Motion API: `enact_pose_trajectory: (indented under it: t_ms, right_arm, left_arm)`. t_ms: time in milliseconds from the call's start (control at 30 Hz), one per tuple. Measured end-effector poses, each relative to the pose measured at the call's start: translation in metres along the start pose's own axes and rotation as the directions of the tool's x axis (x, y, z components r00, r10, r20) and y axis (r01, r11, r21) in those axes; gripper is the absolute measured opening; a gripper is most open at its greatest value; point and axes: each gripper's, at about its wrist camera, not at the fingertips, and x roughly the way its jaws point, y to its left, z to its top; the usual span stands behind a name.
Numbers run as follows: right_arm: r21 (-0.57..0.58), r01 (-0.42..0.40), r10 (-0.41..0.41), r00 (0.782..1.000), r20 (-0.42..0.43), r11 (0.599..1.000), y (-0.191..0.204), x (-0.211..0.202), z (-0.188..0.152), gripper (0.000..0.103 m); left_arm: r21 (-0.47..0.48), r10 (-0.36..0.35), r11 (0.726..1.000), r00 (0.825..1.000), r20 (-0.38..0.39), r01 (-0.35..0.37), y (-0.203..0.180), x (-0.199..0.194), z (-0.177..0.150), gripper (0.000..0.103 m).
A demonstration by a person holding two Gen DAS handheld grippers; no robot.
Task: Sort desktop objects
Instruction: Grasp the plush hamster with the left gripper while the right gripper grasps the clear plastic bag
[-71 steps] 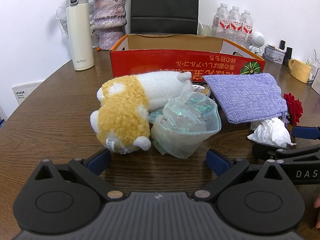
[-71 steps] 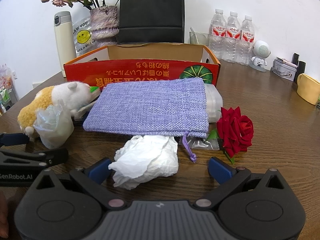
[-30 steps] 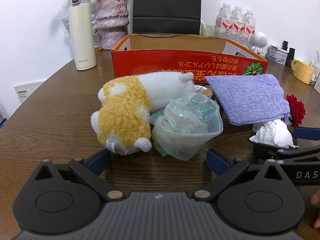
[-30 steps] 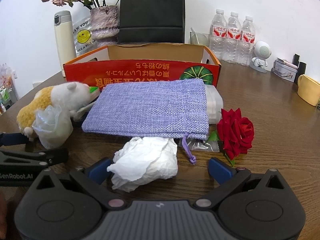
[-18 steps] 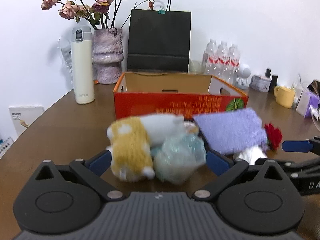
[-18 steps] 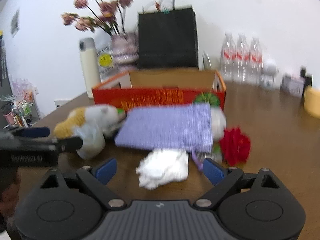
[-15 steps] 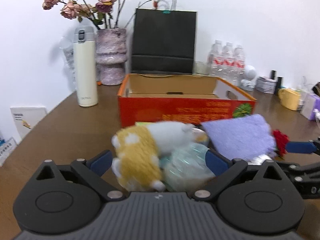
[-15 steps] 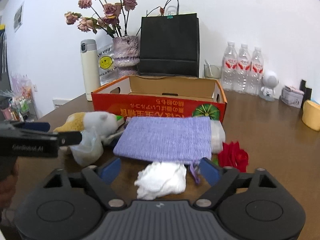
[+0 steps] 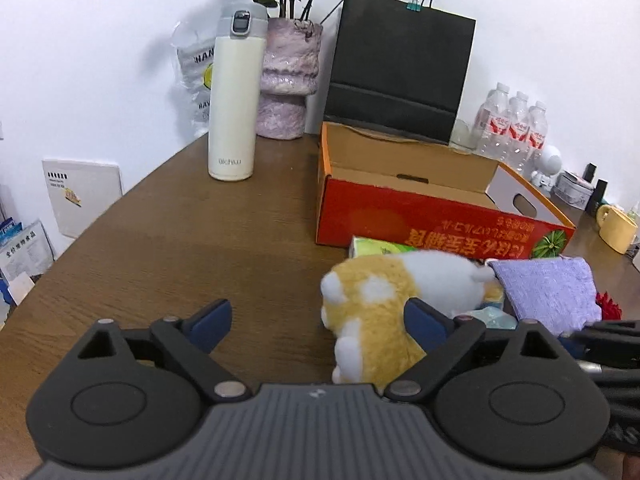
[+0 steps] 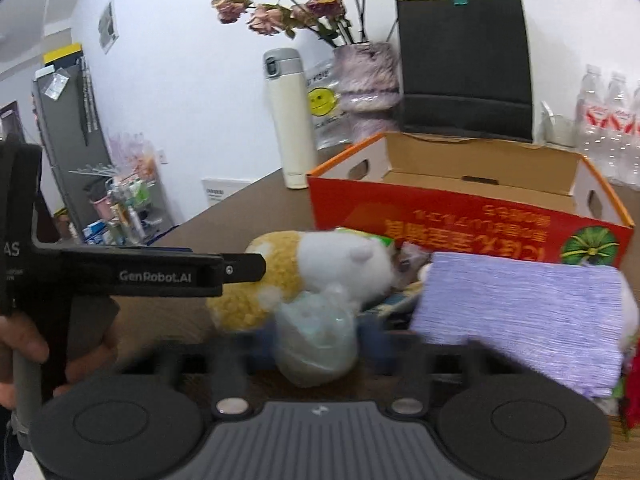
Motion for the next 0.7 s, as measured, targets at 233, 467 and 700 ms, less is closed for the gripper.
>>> enact_pose_trajectory:
  t_ms: [233,467,700]
  right_arm:
    - [0.013,0.073,-0.073,0.995,0.06,0.997,-0.017,-0.052,-0.015,0.005]
    - [-0.01,0.054,-0.053,0.998,0.019,0.999,-0.03,-0.078,-0.035,0.032]
    - [-0.07,0.059,-0.056,0.998,0.032,0.996,-0.008,-0.071,-0.033,0.053]
  left_arm:
    - [0.054,-0.052,0.997,0.997,-0.06,0.055,-0.026,0.015,-0.002,0.081]
    - [0.018,-0.015,1.0,0.999,-0.047,0.016,-0.025,0.001,-0.008,0.046]
    - [0.075,-0.025,0.997,0.999,-0.026,0.027,-0.024,-0.067,-0.032,0.046]
